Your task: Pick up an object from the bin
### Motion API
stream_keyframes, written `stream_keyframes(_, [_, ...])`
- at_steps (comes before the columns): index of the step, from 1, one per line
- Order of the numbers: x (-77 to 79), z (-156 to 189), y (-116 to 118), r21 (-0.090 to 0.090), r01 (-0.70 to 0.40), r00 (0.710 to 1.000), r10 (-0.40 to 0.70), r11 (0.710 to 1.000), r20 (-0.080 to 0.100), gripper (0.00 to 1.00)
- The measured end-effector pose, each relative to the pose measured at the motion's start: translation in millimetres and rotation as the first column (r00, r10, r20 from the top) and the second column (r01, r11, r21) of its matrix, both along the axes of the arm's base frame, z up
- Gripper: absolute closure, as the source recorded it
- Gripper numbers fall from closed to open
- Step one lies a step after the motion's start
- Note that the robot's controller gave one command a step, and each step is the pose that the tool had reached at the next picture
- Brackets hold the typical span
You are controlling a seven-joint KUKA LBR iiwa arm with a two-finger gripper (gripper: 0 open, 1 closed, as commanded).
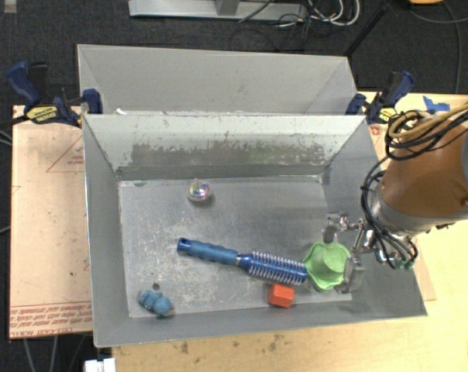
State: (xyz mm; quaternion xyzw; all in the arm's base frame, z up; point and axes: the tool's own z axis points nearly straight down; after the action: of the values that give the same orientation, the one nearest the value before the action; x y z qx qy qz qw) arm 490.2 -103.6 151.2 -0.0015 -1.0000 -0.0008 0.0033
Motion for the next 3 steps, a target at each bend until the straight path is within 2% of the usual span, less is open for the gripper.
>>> stream_keyframes(1, [36.0,-81.6,111.2,0.004,0.006,1.0,-0.006,1.0,0.022,0.0])
stream_keyframes(2, [37.9,-80.7,111.5,0.004,0.005,1.0,-0.005,1.0,0.029,0.0])
stream_keyframes(3, [36.3,-81.1,149.4,0.0,-0.141,0.99,0.141,0.99,0.009,0.0])
